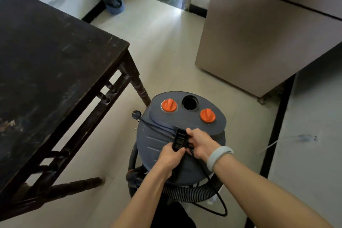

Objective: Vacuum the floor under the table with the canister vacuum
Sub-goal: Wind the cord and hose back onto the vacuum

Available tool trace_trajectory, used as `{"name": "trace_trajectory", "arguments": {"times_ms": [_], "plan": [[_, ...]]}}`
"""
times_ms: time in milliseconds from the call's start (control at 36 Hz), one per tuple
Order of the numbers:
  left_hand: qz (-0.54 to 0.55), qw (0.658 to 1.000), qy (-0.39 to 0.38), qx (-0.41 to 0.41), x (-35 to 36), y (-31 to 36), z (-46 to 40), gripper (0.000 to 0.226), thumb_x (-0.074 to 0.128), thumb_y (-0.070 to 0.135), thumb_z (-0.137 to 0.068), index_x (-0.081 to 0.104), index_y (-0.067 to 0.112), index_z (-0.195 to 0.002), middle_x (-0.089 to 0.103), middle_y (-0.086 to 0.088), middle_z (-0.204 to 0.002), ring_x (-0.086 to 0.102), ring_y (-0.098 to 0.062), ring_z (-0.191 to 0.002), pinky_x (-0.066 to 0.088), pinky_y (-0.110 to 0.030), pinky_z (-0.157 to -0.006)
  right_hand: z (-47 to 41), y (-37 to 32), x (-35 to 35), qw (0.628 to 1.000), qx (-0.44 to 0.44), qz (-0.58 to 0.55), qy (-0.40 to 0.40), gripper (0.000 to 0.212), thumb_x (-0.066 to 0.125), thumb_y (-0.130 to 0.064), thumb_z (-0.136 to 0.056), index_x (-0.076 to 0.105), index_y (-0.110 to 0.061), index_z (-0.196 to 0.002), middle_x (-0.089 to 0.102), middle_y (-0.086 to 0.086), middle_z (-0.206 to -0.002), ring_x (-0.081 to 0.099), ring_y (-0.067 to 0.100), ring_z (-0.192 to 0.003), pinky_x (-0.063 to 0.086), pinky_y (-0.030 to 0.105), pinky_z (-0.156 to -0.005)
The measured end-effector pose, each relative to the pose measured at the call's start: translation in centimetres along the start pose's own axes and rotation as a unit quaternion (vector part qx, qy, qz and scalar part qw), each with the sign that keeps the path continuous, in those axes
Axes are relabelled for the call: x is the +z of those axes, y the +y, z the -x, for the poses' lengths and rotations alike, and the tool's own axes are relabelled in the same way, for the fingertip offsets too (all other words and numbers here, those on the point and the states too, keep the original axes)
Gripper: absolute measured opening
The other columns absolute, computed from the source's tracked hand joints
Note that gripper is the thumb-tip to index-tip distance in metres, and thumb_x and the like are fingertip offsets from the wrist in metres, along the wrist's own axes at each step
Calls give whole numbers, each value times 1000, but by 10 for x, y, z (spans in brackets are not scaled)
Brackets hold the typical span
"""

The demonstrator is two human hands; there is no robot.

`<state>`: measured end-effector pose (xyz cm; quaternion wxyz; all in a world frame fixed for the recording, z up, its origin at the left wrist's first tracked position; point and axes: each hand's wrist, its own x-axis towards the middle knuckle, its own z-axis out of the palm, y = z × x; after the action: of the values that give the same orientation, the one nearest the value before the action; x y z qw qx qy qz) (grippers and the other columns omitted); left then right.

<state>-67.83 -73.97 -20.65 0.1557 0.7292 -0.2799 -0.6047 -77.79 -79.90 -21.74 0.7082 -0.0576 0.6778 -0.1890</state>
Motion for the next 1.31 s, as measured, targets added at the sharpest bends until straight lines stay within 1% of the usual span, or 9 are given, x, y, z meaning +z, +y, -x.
{"name": "trace_trajectory", "arguments": {"times_ms": [111, 194, 306, 583, 667, 889, 1056, 1222, 1306], "plan": [[1, 1000, -15, 14, -9, 43, -16, 22, 59, 19, -92, 63, 7, -110, 68, -12, -103, 64, -27, -98, 52, -43, -92, 4, -46, 10, 1000, -16, 3, 9, 20, 47, -16, -96, 47, -15, -116, 60, 13, -90, 53, 23, -71, 37, 29, -56], [13, 999, -29, 19, -18, 79, -37, 21, 59, 18, -92, 63, 7, -110, 68, -12, -101, 64, -26, -97, 53, -38, -87, 1, -84, 20, 1000, -13, -12, 18, 8, 43, -15, -97, 48, -19, -101, 59, 10, -86, 51, 22, -71, 36, 29, -57], [35, 998, -55, 23, -23, 131, -71, 12, 60, 12, -91, 62, 7, -101, 68, -15, -98, 65, -29, -92, 55, -39, -82, -14, -141, 30, 999, -9, -22, 48, 15, 42, -16, -95, 44, -21, -81, 57, 8, -81, 47, 21, -69, 32, 29, -57], [52, 995, -82, -5, -33, 228, -116, 10, 60, 8, -91, 66, 5, -98, 68, -19, -100, 65, -33, -95, 55, -42, -85, -31, -244, 42, 997, 32, -24, 71, 19, 39, -17, -95, 45, -21, -77, 61, 5, -83, 49, 19, -73, 32, 31, -60], [64, 994, -84, -11, -37, 250, -129, 8, 59, 7, -90, 63, 10, -84, 66, -17, -94, 64, -29, -91, 54, -40, -84, -39, -270, 50, 997, 43, -14, 68, 19, 40, -18, -95, 46, -21, -77, 61, 5, -82, 50, 20, -73, 32, 31, -61], [80, 995, -33, -41, -38, 297, -173, 6, 62, 10, -89, 62, 13, -84, 68, -19, -102, 65, -32, -98, 53, -44, -89, -69, -340, 69, 995, 81, 46, 34, 22, 37, -17, -95, 45, -22, -75, 60, 2, -80, 47, 17, -72, 29, 30, -61], [96, 993, 17, -72, -37, 338, -211, 13, 60, 9, -89, 58, 14, -77, 62, -9, -81, 60, -23, -78, 48, -30, -69, -102, -398, 81, 987, 114, 109, 11, 23, 37, -15, -93, 44, -20, -72, 59, 2, -79, 46, 18, -73, 31, 30, -64], [129, 987, 69, -71, -45, 378, -243, 10, 61, 13, -89, 59, 15, -79, 64, -11, -86, 62, -26, -86, 49, -35, -75, -132, -453, 102, 974, 99, 201, -32, 22, 37, -16, -95, 44, -20, -74, 60, 5, -90, 47, 18, -73, 31, 30, -60], [136, 984, 93, -59, -55, 394, -253, 6, 63, 17, -88, 61, 13, -84, 66, -10, -87, 65, -27, -90, 52, -39, -79, -143, -472, 117, 965, 75, 242, -61, 11, 44, -17, -95, 54, -18, -93, 65, 7, -107, 51, 18, -77, 34, 30, -59]]}}
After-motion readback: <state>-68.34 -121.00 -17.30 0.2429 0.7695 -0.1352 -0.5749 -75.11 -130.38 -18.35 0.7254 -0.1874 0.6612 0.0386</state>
